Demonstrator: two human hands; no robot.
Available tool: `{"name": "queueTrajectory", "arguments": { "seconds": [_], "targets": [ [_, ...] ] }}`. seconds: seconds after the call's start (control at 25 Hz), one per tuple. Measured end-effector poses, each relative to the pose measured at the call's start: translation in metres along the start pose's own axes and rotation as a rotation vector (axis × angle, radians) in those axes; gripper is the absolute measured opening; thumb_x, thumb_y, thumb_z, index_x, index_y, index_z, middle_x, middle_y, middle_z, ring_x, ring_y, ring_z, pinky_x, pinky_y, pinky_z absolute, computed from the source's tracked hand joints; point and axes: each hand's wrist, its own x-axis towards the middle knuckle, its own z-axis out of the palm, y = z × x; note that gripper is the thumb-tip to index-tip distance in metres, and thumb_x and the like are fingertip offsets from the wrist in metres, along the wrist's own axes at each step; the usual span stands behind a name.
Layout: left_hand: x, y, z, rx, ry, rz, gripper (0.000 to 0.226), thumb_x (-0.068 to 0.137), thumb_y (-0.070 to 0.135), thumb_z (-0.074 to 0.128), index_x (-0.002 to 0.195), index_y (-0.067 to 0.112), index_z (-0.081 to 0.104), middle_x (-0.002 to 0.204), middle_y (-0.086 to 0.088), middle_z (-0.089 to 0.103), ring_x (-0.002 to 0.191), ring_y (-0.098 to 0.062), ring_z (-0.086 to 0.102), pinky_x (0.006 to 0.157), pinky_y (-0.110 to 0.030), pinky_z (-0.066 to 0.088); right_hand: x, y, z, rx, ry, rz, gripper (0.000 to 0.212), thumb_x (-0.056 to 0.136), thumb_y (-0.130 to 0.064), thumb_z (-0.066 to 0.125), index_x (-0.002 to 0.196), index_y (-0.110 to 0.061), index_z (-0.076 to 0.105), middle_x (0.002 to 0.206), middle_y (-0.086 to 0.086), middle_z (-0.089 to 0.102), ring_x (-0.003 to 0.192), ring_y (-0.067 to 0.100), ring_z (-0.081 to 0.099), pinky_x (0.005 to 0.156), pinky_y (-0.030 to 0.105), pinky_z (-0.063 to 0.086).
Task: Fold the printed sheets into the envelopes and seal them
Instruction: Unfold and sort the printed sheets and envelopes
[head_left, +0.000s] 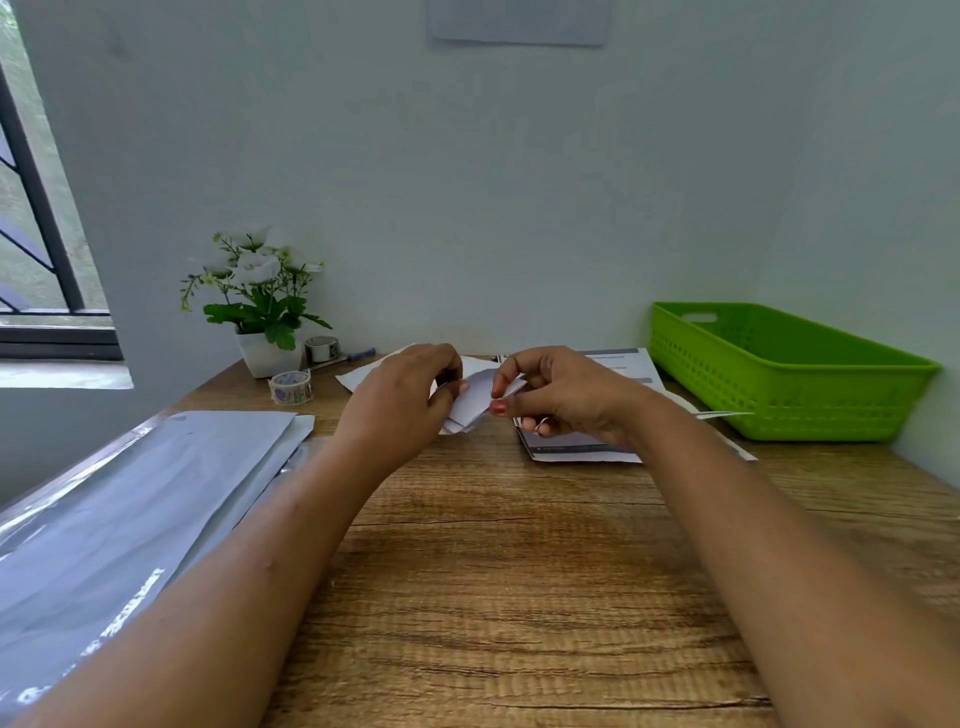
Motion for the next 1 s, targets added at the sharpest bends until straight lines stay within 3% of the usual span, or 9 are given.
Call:
{"name": "queueTrajectory", "arguments": {
  "seconds": [0.16, 0.28, 0.4, 0.52, 0.76, 0.92, 1.0],
  "targets": [
    [0.0, 0.005, 0.001, -0.015, -0.015, 0.075, 0.006, 0.091, 0.022, 0.055, 0.085, 0.021, 0.054, 0.078, 0.009, 0.052, 0.065, -0.005, 0.044, 0.056, -0.024, 0.033, 0.01, 0.005, 0.014, -0.187, 0.295, -0.084, 0.028, 0.079, -0.021, 0.077, 0.092, -0.011, 0.055, 0.068, 0.004, 0.066, 0.044, 0.003, 0.055, 0.042, 0.018, 0.041],
    [-0.001, 0.007, 0.001, 0.006, -0.034, 0.091, 0.005, 0.091, 0.021, 0.053, 0.089, 0.02, 0.057, 0.08, 0.008, 0.051, 0.066, -0.009, 0.044, 0.056, -0.026, 0.034, 0.017, 0.01, 0.017, -0.377, 0.487, -0.127, 0.043, 0.073, -0.032, 0.08, 0.096, -0.018, 0.047, 0.078, 0.003, 0.059, 0.065, 0.015, 0.057, 0.06, 0.033, 0.051],
    [-0.001, 0.01, 0.0, 0.022, -0.039, 0.128, 0.006, 0.092, 0.022, 0.051, 0.091, 0.019, 0.057, 0.081, 0.008, 0.05, 0.066, -0.012, 0.044, 0.057, -0.028, 0.035, 0.015, 0.01, 0.018, -0.553, 0.564, -0.076, 0.046, 0.072, -0.044, 0.076, 0.099, -0.023, 0.044, 0.086, -0.002, 0.056, 0.078, 0.019, 0.056, 0.059, 0.032, 0.042],
    [-0.002, 0.015, -0.001, 0.046, -0.037, 0.173, 0.008, 0.093, 0.023, 0.051, 0.093, 0.018, 0.056, 0.082, 0.009, 0.048, 0.063, -0.008, 0.04, 0.055, -0.026, 0.031, 0.008, 0.006, 0.019, -0.711, 0.633, -0.02, 0.043, 0.075, -0.049, 0.071, 0.099, -0.022, 0.048, 0.087, -0.004, 0.056, 0.077, 0.018, 0.052, 0.054, 0.028, 0.032],
    [-0.003, 0.02, -0.002, 0.098, -0.039, 0.234, 0.01, 0.095, 0.025, 0.048, 0.096, 0.019, 0.056, 0.089, 0.008, 0.054, 0.071, -0.011, 0.046, 0.057, -0.026, 0.034, 0.01, 0.01, 0.022, -0.74, 0.581, -0.033, 0.033, 0.078, -0.043, 0.07, 0.101, -0.023, 0.057, 0.102, -0.003, 0.047, 0.085, 0.016, 0.051, 0.065, 0.028, 0.037],
    [-0.003, 0.02, -0.001, 0.082, -0.085, 0.21, 0.005, 0.094, 0.021, 0.049, 0.094, 0.022, 0.054, 0.082, 0.015, 0.046, 0.067, -0.008, 0.043, 0.053, -0.02, 0.029, 0.016, 0.014, 0.021, -0.54, 0.467, -0.135, 0.018, 0.078, -0.015, 0.07, 0.091, -0.024, 0.061, 0.105, 0.0, 0.053, 0.095, 0.015, 0.052, 0.076, 0.026, 0.039],
    [-0.003, 0.017, -0.001, 0.074, -0.103, 0.181, 0.005, 0.092, 0.02, 0.05, 0.091, 0.023, 0.054, 0.074, 0.015, 0.044, 0.062, -0.005, 0.043, 0.052, -0.016, 0.025, 0.016, 0.015, 0.02, -0.458, 0.439, -0.151, 0.02, 0.076, -0.005, 0.068, 0.085, -0.022, 0.064, 0.103, 0.002, 0.061, 0.097, 0.016, 0.057, 0.077, 0.03, 0.05]
  ]
}}
